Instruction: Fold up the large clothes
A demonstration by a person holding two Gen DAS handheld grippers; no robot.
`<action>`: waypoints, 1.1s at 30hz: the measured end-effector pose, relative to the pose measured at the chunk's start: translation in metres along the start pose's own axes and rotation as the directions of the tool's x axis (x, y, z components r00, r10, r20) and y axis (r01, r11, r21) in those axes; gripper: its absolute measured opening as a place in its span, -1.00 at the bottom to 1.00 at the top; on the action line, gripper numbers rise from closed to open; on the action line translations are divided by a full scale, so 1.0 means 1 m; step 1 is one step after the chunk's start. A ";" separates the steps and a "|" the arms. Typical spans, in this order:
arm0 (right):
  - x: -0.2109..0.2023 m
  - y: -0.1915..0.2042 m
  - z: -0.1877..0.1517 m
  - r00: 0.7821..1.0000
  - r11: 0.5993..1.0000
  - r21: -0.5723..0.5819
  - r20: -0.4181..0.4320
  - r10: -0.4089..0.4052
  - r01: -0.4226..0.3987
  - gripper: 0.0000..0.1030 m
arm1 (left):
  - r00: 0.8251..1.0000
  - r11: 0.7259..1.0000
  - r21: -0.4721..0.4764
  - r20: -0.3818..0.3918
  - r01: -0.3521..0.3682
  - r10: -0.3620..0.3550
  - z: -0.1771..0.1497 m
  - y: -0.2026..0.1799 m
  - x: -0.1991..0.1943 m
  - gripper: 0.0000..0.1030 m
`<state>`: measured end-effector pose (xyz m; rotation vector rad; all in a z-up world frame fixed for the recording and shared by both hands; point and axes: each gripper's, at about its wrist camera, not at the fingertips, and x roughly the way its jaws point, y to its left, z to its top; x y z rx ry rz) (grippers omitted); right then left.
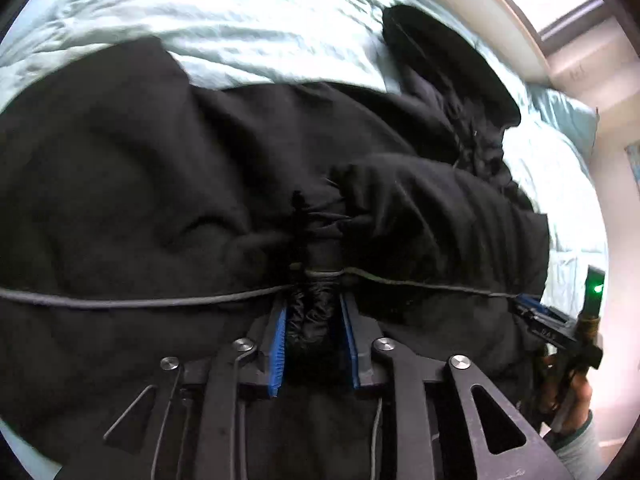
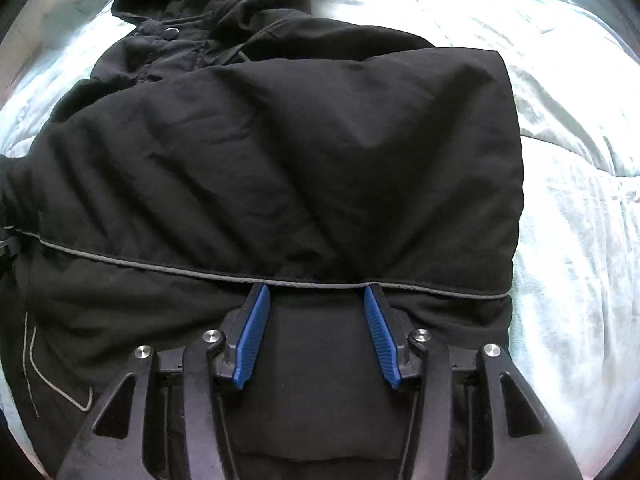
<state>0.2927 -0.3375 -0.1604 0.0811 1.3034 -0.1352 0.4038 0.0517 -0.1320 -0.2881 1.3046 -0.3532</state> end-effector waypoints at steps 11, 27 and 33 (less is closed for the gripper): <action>-0.061 0.021 -0.035 0.991 0.994 -0.056 0.095 0.099 -0.094 0.19 | 0.988 0.987 0.128 0.109 0.098 -0.112 -0.033 -0.083 -0.028 0.18; -0.027 0.036 -0.041 0.998 0.997 -0.038 -0.006 0.060 -0.060 0.23 | 0.987 0.981 0.130 0.093 -0.143 0.131 -0.058 -0.095 0.011 0.17; -0.051 0.053 -0.052 0.996 0.994 -0.060 0.007 0.094 -0.093 0.23 | 0.980 0.987 0.062 0.145 -0.145 0.135 -0.083 -0.059 -0.041 0.17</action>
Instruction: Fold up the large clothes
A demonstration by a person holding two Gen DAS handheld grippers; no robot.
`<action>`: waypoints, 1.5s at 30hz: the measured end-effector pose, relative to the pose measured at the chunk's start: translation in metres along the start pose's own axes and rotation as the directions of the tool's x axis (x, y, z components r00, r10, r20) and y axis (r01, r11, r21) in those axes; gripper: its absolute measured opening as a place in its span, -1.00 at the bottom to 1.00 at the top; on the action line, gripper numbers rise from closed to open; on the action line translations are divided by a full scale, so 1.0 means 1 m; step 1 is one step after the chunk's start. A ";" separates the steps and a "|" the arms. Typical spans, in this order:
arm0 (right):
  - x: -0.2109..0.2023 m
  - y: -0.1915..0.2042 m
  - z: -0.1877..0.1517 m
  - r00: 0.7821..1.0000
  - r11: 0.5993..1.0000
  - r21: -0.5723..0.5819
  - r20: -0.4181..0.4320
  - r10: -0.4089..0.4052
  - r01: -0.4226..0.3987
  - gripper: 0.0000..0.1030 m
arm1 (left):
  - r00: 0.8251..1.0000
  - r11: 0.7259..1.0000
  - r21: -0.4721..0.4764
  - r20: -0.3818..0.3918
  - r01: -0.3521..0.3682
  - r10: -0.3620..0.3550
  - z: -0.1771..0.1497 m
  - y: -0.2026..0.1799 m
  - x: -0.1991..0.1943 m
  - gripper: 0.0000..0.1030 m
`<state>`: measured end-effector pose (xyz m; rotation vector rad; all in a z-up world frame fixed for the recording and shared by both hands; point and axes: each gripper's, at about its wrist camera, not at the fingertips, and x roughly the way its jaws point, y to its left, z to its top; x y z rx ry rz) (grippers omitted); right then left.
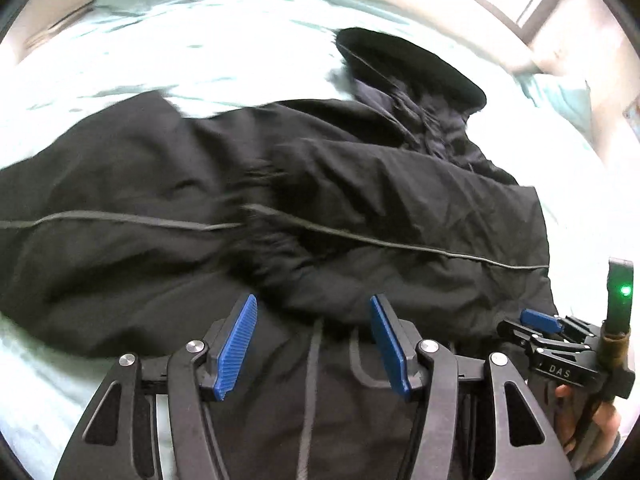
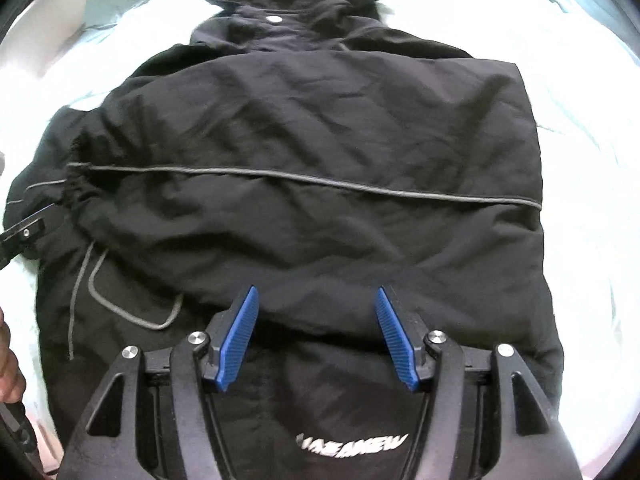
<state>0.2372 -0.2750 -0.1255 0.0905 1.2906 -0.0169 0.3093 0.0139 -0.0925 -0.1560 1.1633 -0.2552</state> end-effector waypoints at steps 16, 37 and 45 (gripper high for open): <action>0.010 0.118 0.003 0.999 0.983 -0.180 -0.005 0.042 -0.042 0.23 | 0.953 0.857 -0.512 0.226 -0.058 0.200 -0.045 0.308 -0.133 0.17; 0.037 0.161 0.002 0.998 0.972 -0.234 -0.064 -0.013 -0.002 0.23 | 0.943 0.644 -0.751 0.302 0.146 0.138 -0.034 0.461 -0.061 -0.14; 0.039 0.156 0.003 0.997 0.974 -0.226 -0.071 0.002 -0.018 0.23 | 0.913 0.752 -0.656 0.341 0.059 0.226 -0.022 0.419 -0.097 -0.71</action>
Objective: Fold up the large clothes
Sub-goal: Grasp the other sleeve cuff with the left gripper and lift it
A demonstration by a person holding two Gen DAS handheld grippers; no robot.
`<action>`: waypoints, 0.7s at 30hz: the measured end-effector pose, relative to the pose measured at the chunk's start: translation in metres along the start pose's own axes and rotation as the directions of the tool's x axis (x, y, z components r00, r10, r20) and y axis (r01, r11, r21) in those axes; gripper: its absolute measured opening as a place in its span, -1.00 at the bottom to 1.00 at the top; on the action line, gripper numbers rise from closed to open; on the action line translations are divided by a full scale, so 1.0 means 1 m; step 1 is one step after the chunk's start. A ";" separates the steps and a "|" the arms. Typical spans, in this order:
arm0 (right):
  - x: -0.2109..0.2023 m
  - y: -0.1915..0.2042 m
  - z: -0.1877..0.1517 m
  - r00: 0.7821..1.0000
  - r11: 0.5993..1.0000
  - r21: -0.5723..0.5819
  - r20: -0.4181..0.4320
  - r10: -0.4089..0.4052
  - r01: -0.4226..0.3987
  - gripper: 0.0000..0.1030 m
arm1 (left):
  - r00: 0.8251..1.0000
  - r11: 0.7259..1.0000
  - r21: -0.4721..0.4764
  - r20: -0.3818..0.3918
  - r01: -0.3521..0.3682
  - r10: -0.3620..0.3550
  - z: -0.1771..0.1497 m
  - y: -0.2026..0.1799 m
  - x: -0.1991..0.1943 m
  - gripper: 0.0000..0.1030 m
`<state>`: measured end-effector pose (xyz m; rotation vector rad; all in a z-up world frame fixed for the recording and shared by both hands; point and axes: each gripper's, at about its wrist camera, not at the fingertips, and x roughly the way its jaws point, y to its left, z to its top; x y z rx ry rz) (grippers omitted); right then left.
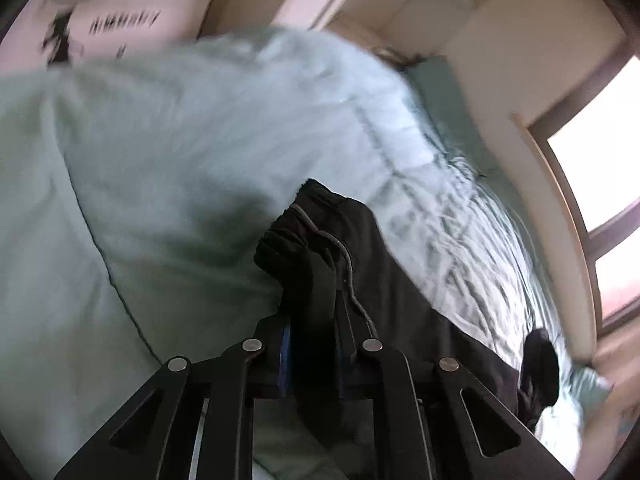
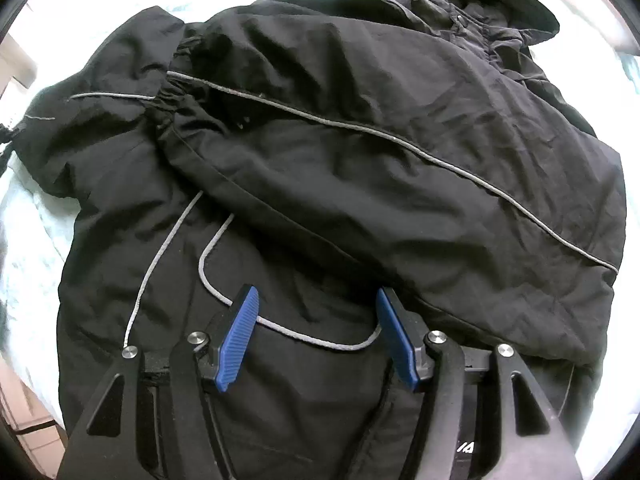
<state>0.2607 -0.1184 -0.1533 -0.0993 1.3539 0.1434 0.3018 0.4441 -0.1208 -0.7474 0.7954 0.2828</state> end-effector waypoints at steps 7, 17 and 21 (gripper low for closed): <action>-0.019 -0.031 -0.013 0.999 0.999 0.036 0.033 0.015 -0.017 0.23 | 0.995 0.969 0.237 0.050 0.067 -0.081 -0.033 -0.100 -0.059 -0.73; -0.054 -0.090 -0.045 0.995 0.988 0.147 0.092 0.027 -0.041 0.23 | 0.985 0.829 0.533 -0.055 0.168 -0.164 -0.138 -0.256 -0.067 -0.73; -0.066 -0.117 -0.060 0.995 0.981 0.189 0.101 0.022 -0.041 0.23 | 0.968 0.752 0.610 -0.157 0.250 -0.194 -0.196 -0.313 -0.056 -0.73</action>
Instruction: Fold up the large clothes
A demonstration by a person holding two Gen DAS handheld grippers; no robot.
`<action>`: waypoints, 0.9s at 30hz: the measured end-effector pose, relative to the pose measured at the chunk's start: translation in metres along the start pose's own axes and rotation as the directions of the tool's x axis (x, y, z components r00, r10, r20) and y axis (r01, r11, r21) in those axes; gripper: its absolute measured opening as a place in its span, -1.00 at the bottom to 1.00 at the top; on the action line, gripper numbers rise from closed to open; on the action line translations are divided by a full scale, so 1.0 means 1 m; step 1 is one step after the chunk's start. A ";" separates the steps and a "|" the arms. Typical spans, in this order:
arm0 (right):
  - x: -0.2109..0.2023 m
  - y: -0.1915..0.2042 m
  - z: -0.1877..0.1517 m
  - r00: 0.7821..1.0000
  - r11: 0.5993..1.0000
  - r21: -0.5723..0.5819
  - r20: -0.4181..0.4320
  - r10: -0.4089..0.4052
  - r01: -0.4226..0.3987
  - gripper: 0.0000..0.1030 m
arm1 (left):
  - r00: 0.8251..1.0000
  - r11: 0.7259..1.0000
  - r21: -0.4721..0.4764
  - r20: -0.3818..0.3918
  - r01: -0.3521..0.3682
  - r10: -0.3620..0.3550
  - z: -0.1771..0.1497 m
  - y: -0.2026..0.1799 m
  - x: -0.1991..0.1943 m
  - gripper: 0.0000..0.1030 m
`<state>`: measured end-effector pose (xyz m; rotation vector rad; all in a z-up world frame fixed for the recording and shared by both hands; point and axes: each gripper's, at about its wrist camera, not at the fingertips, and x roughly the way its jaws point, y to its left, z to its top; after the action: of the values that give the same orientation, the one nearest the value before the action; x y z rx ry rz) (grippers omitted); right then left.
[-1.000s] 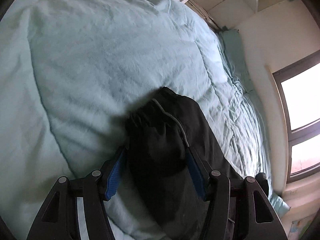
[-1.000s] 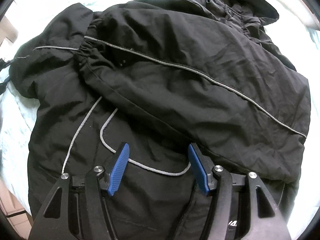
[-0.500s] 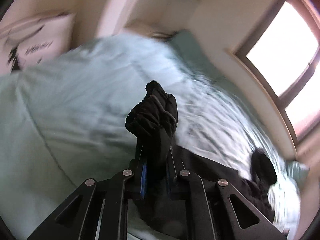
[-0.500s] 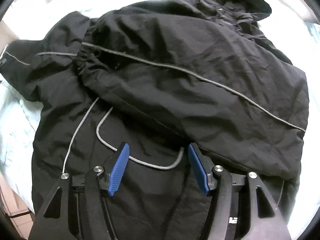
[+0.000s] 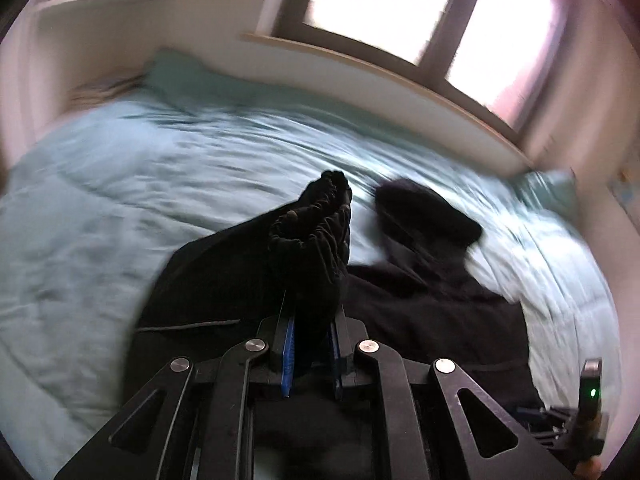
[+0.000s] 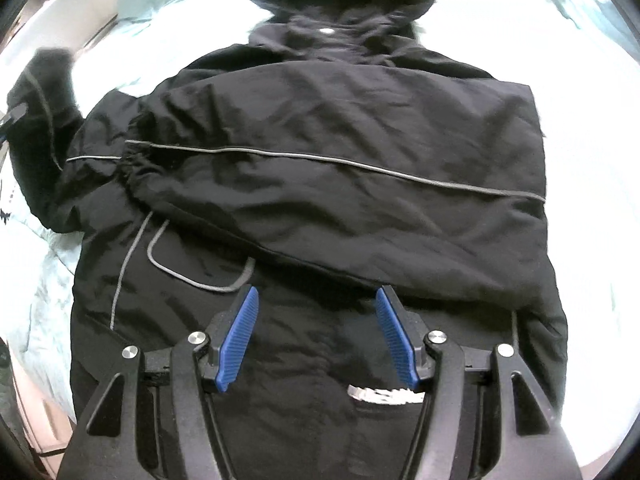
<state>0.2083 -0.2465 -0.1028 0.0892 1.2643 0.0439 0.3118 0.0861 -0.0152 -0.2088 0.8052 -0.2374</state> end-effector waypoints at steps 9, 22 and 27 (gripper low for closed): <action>-0.017 -0.051 -0.018 1.000 0.997 0.083 0.013 -0.008 0.007 0.23 | 0.976 0.969 0.165 -0.145 0.185 -0.162 -0.037 -0.153 0.066 -0.74; -0.018 -0.086 -0.036 1.000 0.989 0.150 0.004 -0.013 0.012 0.23 | 0.866 0.937 0.135 -0.442 0.321 -0.233 -0.115 -0.231 0.174 -0.63; -0.027 -0.095 -0.026 1.000 0.985 0.170 0.026 -0.007 0.002 0.23 | 0.783 0.918 -0.003 -0.522 0.396 -0.339 -0.107 -0.219 0.175 -0.37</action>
<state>0.1735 -0.3422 -0.0932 0.2332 1.2396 -0.0691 0.3219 -0.1829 -0.1479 -0.2033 1.2823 -0.7318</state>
